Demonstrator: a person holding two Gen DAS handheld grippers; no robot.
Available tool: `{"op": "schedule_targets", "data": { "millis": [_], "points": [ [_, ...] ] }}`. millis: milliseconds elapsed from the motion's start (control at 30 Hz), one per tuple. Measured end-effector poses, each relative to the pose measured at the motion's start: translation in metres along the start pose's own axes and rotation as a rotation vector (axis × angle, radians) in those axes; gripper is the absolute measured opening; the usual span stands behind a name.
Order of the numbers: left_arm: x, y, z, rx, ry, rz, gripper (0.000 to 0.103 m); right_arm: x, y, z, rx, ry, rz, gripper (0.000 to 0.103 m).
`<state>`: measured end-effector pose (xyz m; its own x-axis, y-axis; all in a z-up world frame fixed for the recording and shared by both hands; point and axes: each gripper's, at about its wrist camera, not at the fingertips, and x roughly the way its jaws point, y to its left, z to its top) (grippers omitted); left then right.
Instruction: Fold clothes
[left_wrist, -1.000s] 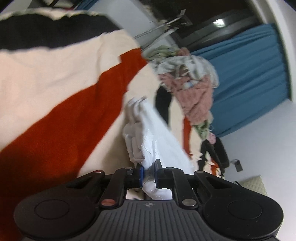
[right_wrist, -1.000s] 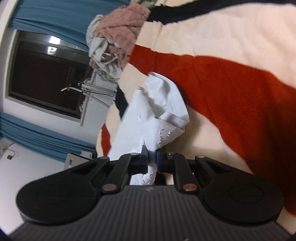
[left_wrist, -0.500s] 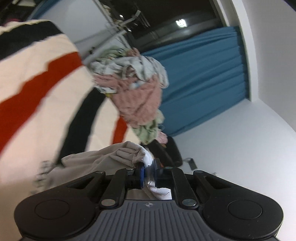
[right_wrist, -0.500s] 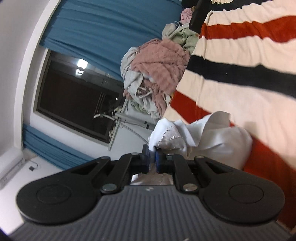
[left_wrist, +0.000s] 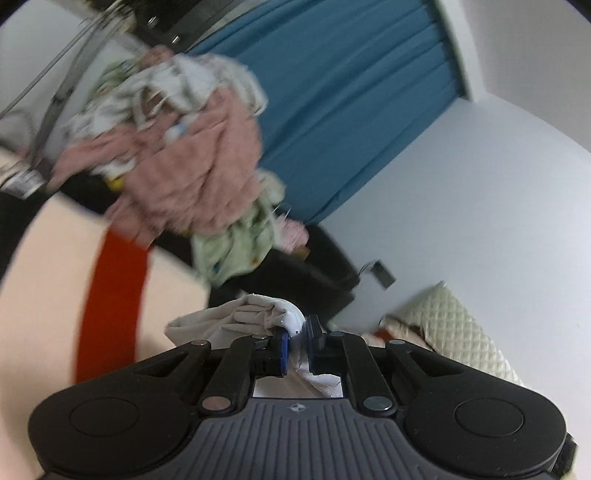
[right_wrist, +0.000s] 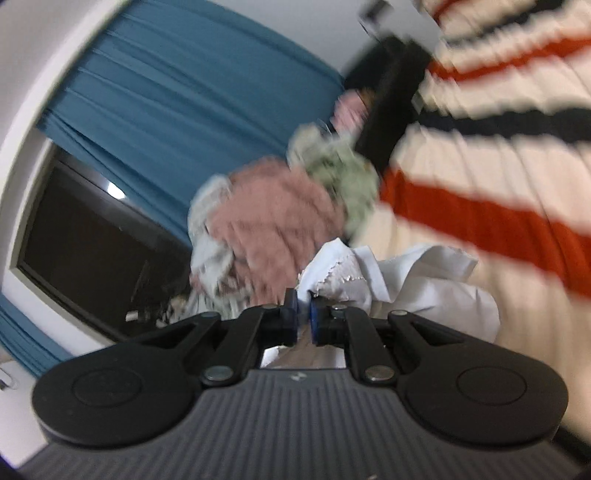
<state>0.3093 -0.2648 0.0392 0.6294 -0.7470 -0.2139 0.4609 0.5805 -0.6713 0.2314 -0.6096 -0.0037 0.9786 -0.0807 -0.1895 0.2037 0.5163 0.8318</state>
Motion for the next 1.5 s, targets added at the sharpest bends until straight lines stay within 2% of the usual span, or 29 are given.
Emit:
{"op": "schedule_targets", "data": {
  "millis": [100, 167, 233, 333, 400, 467, 567, 633, 667, 767, 933, 1000, 1033, 1067, 1100, 1133, 1267, 1500],
  "points": [
    [0.045, 0.002, -0.018, 0.041, -0.019, 0.022, 0.01, 0.016, -0.014, 0.008, -0.071, -0.083, 0.021, 0.01],
    [0.066, 0.016, -0.043, 0.095, 0.027, 0.076, 0.01, 0.026, -0.035, 0.001, -0.103, -0.075, -0.021, 0.01],
    [0.076, 0.042, -0.078, 0.13, 0.113, 0.136, 0.01, 0.034, -0.065, -0.017, -0.111, 0.0, -0.125, 0.01],
    [0.064, 0.073, -0.129, 0.179, 0.25, 0.23, 0.01, 0.039, -0.121, -0.052, -0.057, 0.167, -0.279, 0.01],
    [0.057, 0.077, -0.144, 0.216, 0.293, 0.258, 0.015, 0.038, -0.144, -0.074, -0.058, 0.269, -0.358, 0.012],
    [0.047, 0.075, -0.15, 0.235, 0.318, 0.274, 0.016, 0.028, -0.149, -0.087, -0.066, 0.318, -0.394, 0.013],
    [0.024, 0.061, -0.142, 0.277, 0.322, 0.3, 0.017, 0.011, -0.129, -0.09, -0.14, 0.346, -0.43, 0.014],
    [0.004, 0.044, -0.132, 0.326, 0.315, 0.309, 0.027, -0.005, -0.108, -0.087, -0.19, 0.358, -0.433, 0.014],
    [-0.007, 0.032, -0.126, 0.356, 0.308, 0.304, 0.036, -0.013, -0.097, -0.084, -0.202, 0.361, -0.429, 0.014],
    [-0.042, -0.012, -0.104, 0.441, 0.267, 0.298, 0.043, -0.044, -0.06, -0.074, -0.267, 0.348, -0.411, 0.014],
    [-0.111, -0.076, -0.081, 0.508, 0.19, 0.26, 0.064, -0.102, 0.001, -0.064, -0.386, 0.294, -0.353, 0.014],
    [-0.143, -0.102, -0.077, 0.531, 0.166, 0.246, 0.086, -0.126, 0.026, -0.065, -0.433, 0.27, -0.328, 0.015],
    [-0.161, -0.116, -0.076, 0.55, 0.156, 0.237, 0.089, -0.139, 0.038, -0.067, -0.463, 0.253, -0.319, 0.024],
    [-0.176, -0.127, -0.076, 0.572, 0.134, 0.235, 0.096, -0.152, 0.049, -0.069, -0.493, 0.234, -0.311, 0.049],
    [-0.19, -0.137, -0.077, 0.596, 0.11, 0.236, 0.103, -0.165, 0.059, -0.072, -0.521, 0.21, -0.305, 0.065],
    [-0.205, -0.148, -0.078, 0.617, 0.088, 0.24, 0.103, -0.178, 0.067, -0.074, -0.541, 0.183, -0.298, 0.091],
    [-0.256, -0.182, -0.085, 0.671, 0.059, 0.233, 0.103, -0.225, 0.089, -0.082, -0.6, 0.091, -0.257, 0.094],
    [-0.32, -0.193, -0.113, 0.691, 0.013, 0.225, 0.103, -0.271, 0.1, -0.107, -0.672, 0.07, -0.214, 0.094]
  ]
}}
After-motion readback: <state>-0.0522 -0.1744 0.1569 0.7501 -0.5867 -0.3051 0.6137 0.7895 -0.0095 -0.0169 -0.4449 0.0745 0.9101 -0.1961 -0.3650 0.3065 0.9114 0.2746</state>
